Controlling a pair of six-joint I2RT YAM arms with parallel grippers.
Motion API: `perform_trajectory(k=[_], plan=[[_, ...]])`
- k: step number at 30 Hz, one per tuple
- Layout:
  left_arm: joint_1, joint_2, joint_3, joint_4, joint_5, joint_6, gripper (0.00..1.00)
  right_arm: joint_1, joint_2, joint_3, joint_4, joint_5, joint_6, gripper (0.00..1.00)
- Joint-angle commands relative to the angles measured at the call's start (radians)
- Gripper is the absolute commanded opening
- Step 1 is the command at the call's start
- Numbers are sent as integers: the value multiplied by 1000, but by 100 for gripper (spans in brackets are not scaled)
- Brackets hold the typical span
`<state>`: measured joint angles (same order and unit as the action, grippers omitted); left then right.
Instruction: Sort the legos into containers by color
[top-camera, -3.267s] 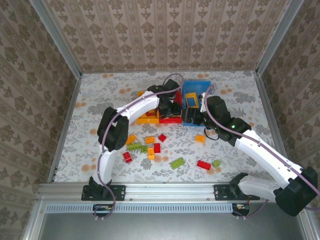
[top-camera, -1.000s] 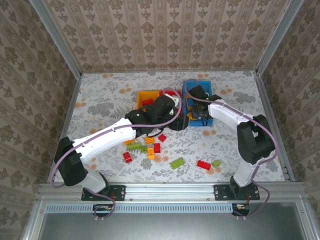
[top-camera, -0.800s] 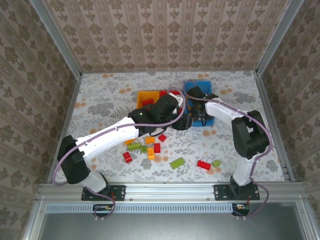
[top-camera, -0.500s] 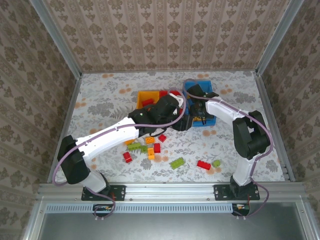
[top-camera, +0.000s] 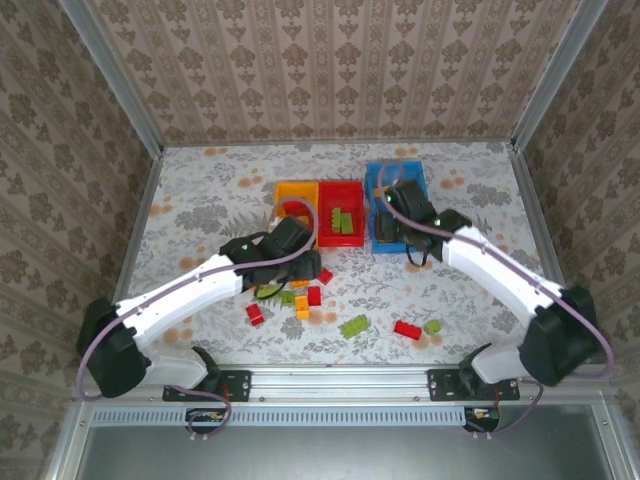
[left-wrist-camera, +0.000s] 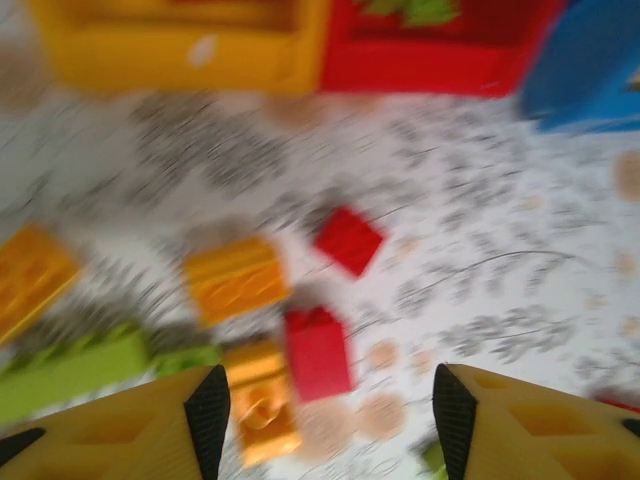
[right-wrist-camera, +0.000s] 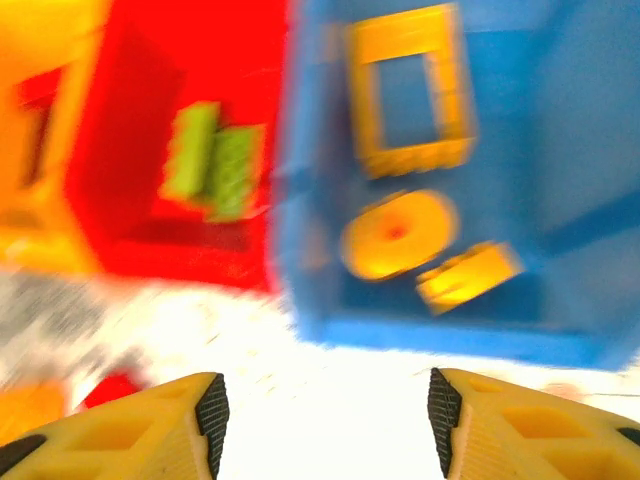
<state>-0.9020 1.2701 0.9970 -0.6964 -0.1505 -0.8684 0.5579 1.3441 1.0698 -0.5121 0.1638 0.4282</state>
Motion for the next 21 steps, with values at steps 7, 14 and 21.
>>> perform_trajectory(k=[7, 14, 21], plan=[[77, -166, -235, -273, 17, -285, 67, 325, -78, -235, 394, -469, -159, 72], [216, -94, -335, -104, 137, -168, 70, 407, 21, -207, 460, -485, -184, 76], [289, -43, -385, 6, 184, -93, 66, 407, 38, -179, 439, -474, -194, 76]])
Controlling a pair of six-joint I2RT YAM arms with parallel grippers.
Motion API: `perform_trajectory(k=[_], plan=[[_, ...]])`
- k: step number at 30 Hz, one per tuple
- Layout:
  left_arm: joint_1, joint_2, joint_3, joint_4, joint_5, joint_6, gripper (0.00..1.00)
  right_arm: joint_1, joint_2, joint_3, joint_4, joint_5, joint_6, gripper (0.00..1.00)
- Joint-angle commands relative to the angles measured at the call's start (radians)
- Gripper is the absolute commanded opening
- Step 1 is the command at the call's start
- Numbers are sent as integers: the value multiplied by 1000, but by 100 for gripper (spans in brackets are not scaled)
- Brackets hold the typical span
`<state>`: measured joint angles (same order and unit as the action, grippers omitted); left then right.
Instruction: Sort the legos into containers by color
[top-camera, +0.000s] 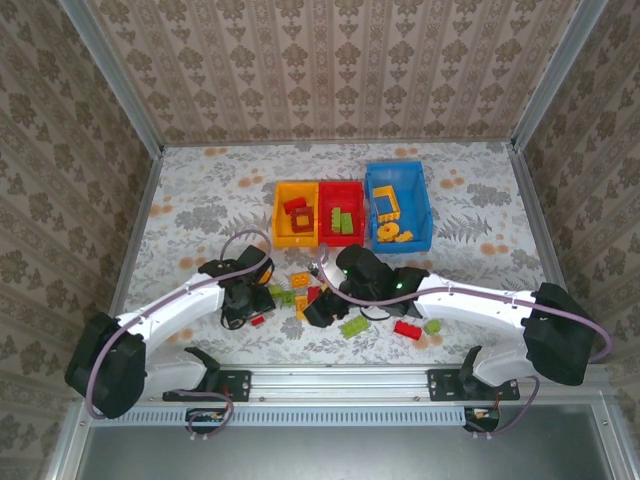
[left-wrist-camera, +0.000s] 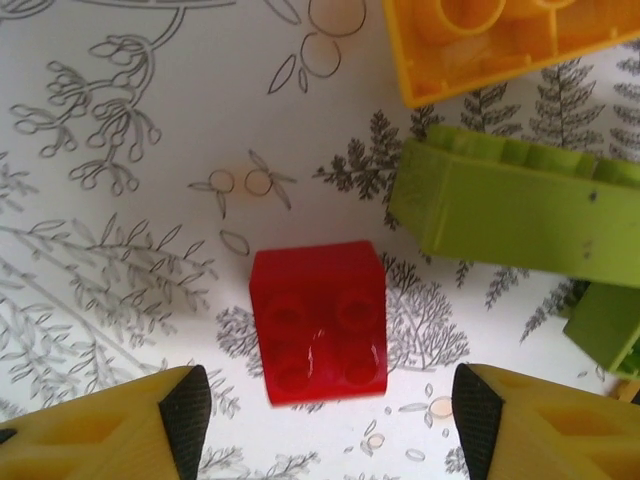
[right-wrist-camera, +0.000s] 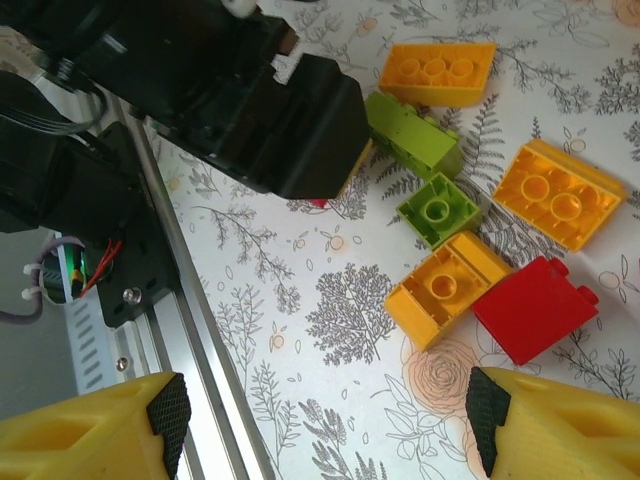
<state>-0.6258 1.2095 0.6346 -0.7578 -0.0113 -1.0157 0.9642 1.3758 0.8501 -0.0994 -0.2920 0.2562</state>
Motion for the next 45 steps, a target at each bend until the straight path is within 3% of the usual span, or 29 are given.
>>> perform_trajectory(k=[1, 6, 13, 20, 28, 33, 45], plan=[[17, 32, -27, 83, 53, 60, 64, 1, 8, 43, 24, -15, -17, 76], [17, 97, -17, 46, 41, 60, 53, 1, 7, 44, 23, 0, 7, 76], [10, 39, -16, 36, -8, 63, 33, -7, 7, 49, 8, 42, 22, 76], [-28, -7, 260, -133, -113, 141, 28, -65, -83, 17, 56, 175, 64, 77], [-14, 298, 684, -168, -111, 328, 28, -203, -87, 86, 83, 265, 140, 81], [23, 547, 912, -199, -112, 411, 28, -252, -13, 165, 96, 241, 160, 81], [64, 840, 1154, -251, -126, 450, 29, -251, 101, 277, 135, 175, 178, 79]])
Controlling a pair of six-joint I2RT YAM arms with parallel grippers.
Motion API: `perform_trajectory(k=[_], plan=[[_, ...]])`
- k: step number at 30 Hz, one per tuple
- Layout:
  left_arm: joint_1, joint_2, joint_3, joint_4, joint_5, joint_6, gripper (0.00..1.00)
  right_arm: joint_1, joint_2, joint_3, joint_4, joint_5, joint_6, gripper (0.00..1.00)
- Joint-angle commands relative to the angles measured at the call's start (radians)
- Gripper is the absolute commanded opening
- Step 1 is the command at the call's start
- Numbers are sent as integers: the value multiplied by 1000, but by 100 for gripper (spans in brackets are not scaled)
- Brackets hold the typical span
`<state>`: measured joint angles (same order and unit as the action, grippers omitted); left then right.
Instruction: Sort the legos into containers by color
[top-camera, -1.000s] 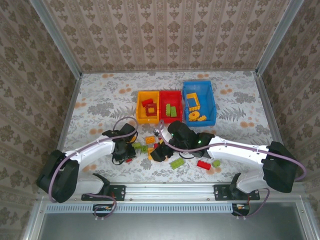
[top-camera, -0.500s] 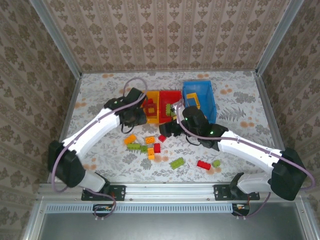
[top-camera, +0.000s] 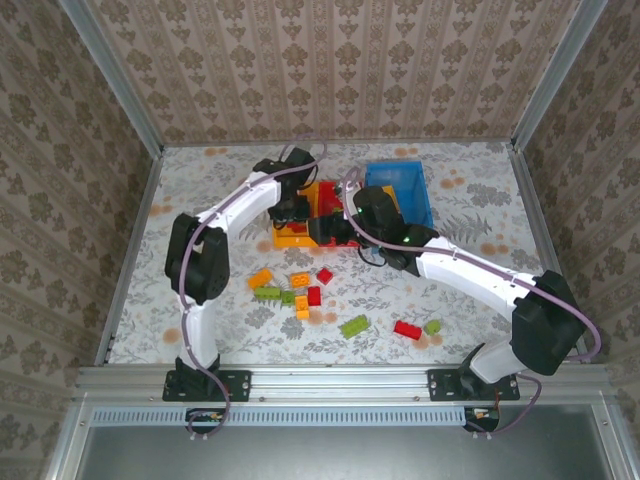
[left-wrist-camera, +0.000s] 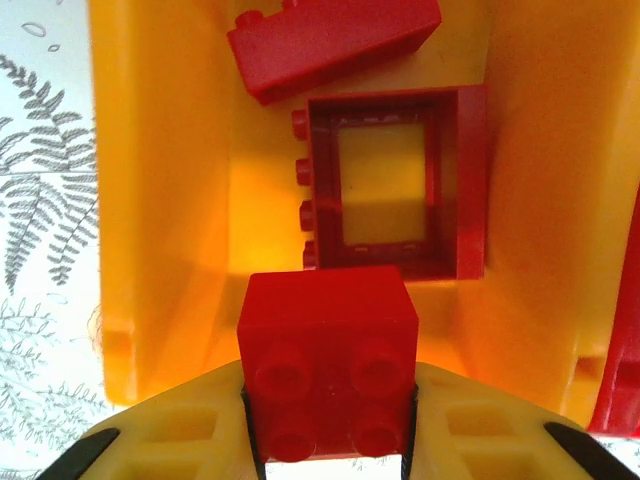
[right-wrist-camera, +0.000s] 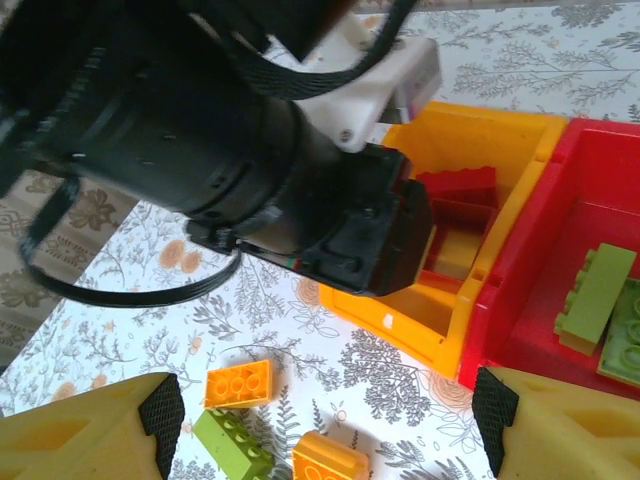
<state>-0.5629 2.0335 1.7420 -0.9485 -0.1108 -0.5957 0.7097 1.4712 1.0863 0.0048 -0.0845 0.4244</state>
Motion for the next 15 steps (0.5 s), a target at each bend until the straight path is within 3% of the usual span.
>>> perform_trajectory(k=[1, 8, 15], plan=[[1, 24, 47, -60, -30, 27, 28, 8, 4, 42, 29, -38, 2, 79], [-1, 65, 53, -67, -31, 28, 32, 35, 10, 46, 21, -55, -19, 79], [-18, 65, 69, -77, -41, 38, 54, 40, 15, 49, 7, -58, -21, 79]])
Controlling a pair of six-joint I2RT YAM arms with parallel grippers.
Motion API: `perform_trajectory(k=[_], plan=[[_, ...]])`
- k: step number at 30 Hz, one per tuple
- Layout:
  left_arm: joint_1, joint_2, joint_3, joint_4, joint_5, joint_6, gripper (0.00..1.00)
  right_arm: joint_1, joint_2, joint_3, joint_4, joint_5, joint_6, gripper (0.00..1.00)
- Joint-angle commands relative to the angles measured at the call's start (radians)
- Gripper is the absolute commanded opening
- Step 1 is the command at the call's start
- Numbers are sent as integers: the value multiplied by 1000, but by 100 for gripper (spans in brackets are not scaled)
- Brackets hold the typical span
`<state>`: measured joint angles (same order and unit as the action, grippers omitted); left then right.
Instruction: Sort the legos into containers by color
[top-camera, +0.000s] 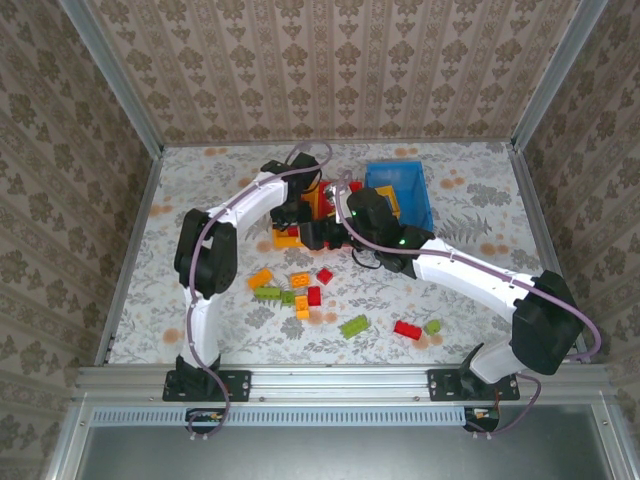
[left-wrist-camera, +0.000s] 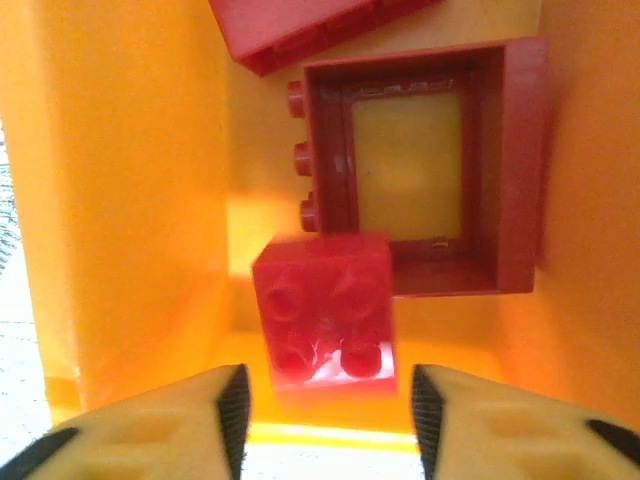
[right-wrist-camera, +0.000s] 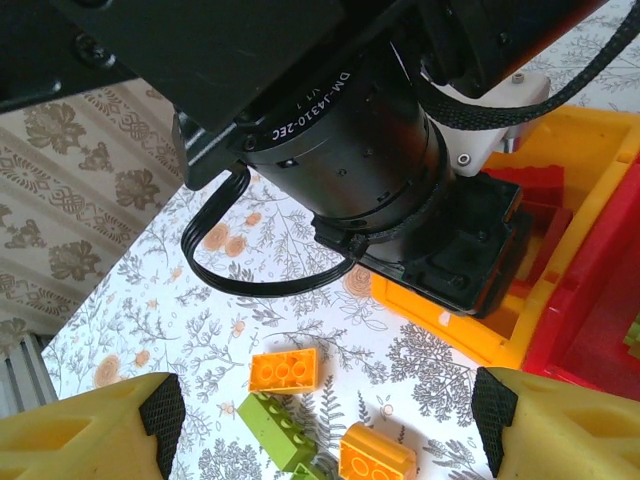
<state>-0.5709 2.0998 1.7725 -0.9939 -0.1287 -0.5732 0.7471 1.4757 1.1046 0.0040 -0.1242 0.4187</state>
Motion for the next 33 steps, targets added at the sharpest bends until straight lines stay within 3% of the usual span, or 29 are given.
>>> perform_trajectory(k=[1, 14, 19, 23, 28, 33], plan=[[-13, -5, 43, -34, -26, 17, 55, 4, 9, 28, 6, -19, -16, 79], [-43, -185, 12, -40, -88, -25, 48, 5, -94, -66, -73, 32, -62, 78], [-71, -433, -206, 59, -48, -58, 48, 41, -218, -174, -232, 84, -137, 76], [-108, -659, -464, 219, 106, -50, 49, 105, -287, -205, -449, 144, -171, 74], [-198, -888, -719, 351, 242, -22, 49, 149, -280, -192, -715, 151, -26, 70], [-269, -982, -819, 383, 282, 0, 47, 153, -299, -234, -726, 108, 209, 67]])
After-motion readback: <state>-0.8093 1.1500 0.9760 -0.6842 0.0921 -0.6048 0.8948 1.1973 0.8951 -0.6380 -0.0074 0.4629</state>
